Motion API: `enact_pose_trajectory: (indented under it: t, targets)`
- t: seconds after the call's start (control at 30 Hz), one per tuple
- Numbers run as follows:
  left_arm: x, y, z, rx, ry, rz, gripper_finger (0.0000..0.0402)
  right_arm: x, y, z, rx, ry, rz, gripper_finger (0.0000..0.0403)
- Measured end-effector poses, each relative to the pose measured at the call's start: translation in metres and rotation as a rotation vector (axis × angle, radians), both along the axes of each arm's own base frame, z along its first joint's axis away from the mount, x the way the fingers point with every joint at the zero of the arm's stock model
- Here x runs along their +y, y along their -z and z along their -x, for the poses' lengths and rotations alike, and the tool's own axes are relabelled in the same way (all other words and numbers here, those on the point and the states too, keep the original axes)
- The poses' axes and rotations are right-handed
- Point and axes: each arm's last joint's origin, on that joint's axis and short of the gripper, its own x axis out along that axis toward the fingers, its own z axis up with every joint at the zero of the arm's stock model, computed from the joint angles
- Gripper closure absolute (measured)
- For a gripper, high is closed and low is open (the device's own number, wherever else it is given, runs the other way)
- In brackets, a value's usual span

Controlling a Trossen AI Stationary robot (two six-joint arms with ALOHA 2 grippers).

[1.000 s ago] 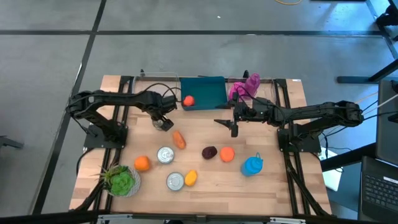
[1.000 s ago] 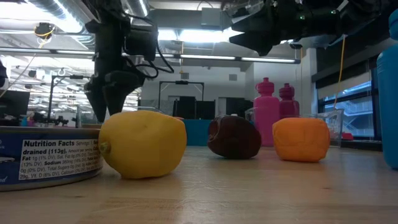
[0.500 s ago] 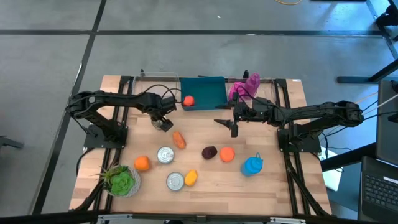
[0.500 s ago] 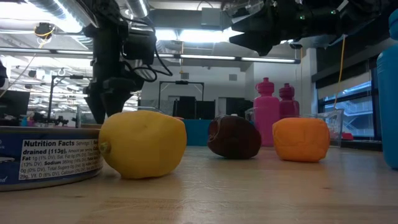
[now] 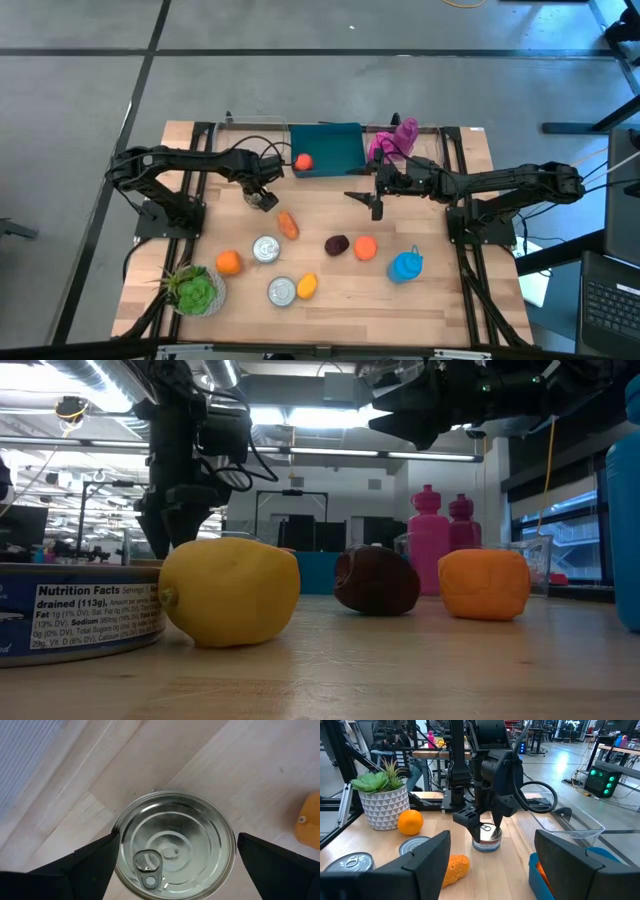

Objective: Pick & Place Food Item
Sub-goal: Put the top blue pink tuna can into the left transparent bin

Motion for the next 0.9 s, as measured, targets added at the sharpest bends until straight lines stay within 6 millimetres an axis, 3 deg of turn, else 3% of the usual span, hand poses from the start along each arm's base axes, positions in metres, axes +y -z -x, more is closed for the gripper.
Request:
enact_pose_trajectory:
  t: [0.43, 0.9]
  targets:
    - [-0.015, 0.0, -0.006, -0.01, 0.247, 0.039, 0.0004, 0.0, 0.0, 0.0, 0.002, 0.002, 0.002, 0.0114]
    - [-0.017, 0.0, -0.006, 0.001, 0.273, 0.017, 0.0004, 0.0, 0.0, 0.0, 0.001, 0.002, 0.003, 0.0115]
